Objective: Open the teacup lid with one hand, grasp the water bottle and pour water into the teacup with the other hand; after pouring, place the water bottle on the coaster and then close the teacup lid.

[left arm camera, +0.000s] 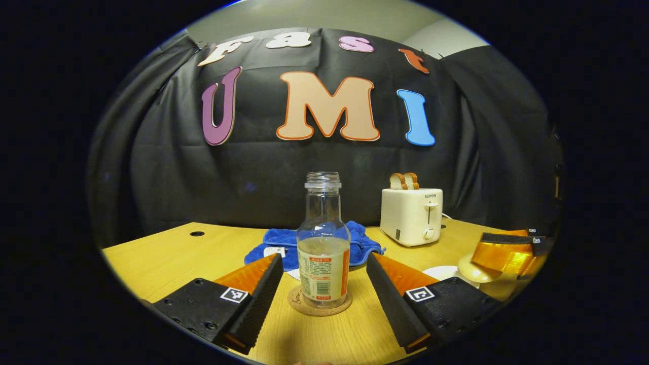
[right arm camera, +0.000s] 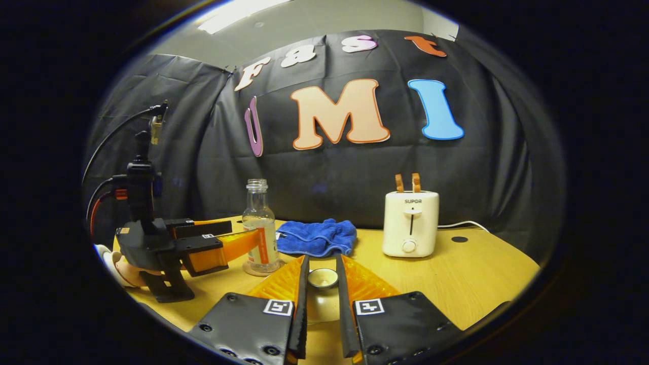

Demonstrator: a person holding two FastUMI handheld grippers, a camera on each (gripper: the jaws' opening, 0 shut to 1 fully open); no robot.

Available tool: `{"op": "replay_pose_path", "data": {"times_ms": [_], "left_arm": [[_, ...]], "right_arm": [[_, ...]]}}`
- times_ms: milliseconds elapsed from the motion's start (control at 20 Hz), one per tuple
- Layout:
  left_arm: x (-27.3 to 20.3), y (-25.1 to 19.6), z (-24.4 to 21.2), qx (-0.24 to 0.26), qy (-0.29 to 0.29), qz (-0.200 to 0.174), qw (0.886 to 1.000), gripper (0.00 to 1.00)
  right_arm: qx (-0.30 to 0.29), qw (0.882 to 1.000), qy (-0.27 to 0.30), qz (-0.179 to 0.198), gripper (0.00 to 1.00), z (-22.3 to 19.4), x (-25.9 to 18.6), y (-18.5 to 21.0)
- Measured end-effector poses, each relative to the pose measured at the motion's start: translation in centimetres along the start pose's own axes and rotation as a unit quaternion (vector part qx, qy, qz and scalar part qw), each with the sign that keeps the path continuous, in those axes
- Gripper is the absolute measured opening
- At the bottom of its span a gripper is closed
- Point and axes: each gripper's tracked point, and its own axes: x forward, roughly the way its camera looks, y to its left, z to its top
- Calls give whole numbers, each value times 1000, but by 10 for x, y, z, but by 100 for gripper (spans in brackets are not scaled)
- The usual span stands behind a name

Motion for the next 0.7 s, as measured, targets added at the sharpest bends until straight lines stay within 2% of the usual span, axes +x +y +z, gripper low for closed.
{"op": "replay_pose_path", "data": {"times_ms": [250,700], "left_arm": [[-10,0,1,1,1,-3,1000,96],[-11,3,-3,1,0,-7,1000,96]], "right_arm": [[-2,1000,18,24,30,-7,19,23],[-6,998,64,11,31,-18,31,22]]}}
